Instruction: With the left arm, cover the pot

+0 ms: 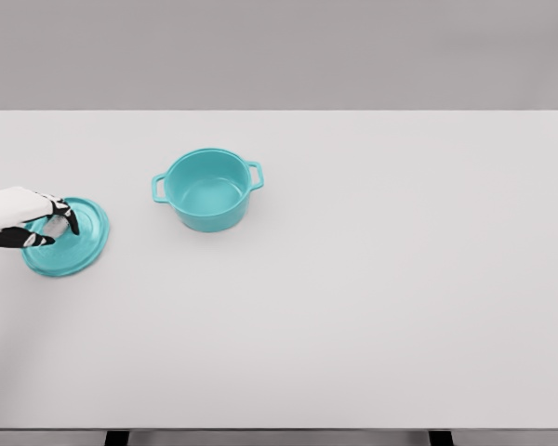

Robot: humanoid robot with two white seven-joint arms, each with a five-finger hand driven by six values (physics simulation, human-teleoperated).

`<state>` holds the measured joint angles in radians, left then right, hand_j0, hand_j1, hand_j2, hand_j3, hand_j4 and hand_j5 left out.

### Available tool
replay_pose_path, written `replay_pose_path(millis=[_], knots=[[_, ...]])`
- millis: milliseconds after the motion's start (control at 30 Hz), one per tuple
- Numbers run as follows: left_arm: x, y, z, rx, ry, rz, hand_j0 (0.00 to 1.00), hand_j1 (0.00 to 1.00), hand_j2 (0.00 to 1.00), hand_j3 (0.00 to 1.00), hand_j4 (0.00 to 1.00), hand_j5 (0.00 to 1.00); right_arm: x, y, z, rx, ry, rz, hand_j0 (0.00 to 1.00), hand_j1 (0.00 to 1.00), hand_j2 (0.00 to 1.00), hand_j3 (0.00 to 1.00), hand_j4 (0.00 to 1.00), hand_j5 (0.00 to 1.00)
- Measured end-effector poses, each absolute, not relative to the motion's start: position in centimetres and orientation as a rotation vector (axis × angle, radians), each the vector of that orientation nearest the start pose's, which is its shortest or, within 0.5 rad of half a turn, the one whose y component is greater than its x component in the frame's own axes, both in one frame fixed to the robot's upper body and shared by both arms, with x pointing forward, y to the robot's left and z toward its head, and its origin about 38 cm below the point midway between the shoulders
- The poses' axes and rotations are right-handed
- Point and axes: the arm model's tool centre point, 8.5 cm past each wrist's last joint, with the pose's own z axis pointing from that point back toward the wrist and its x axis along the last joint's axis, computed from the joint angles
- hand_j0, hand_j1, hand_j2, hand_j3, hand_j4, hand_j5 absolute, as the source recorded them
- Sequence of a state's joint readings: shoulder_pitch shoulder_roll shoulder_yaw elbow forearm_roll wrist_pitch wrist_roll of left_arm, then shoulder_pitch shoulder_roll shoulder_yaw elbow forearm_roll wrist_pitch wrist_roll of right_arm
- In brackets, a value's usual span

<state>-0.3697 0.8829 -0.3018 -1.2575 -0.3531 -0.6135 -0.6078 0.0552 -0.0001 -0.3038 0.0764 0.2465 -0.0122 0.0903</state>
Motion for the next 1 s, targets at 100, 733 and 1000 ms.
replay_pose_path(millis=[100, 733, 1000], knots=[[40.4, 43.2, 16.8, 0.406, -1.171, -1.789, 0.48, 0.48, 0.48, 0.48, 0.48, 0.48, -5.9, -25.6, -25.8, 0.022, 0.111, -0.068, 1.00, 1.00, 1.00, 1.00, 1.00, 1.00], [40.8, 42.3, 18.5, 0.420, -1.227, -1.802, 0.47, 0.47, 0.47, 0.47, 0.47, 0.47, -5.9, -25.6, -25.8, 0.022, 0.111, -0.068, 1.00, 1.00, 1.00, 1.00, 1.00, 1.00], [41.4, 41.7, 19.9, 0.438, -1.268, -1.808, 0.47, 0.47, 0.47, 0.47, 0.47, 0.47, -5.9, -25.6, -25.8, 0.022, 0.111, -0.068, 1.00, 1.00, 1.00, 1.00, 1.00, 1.00]])
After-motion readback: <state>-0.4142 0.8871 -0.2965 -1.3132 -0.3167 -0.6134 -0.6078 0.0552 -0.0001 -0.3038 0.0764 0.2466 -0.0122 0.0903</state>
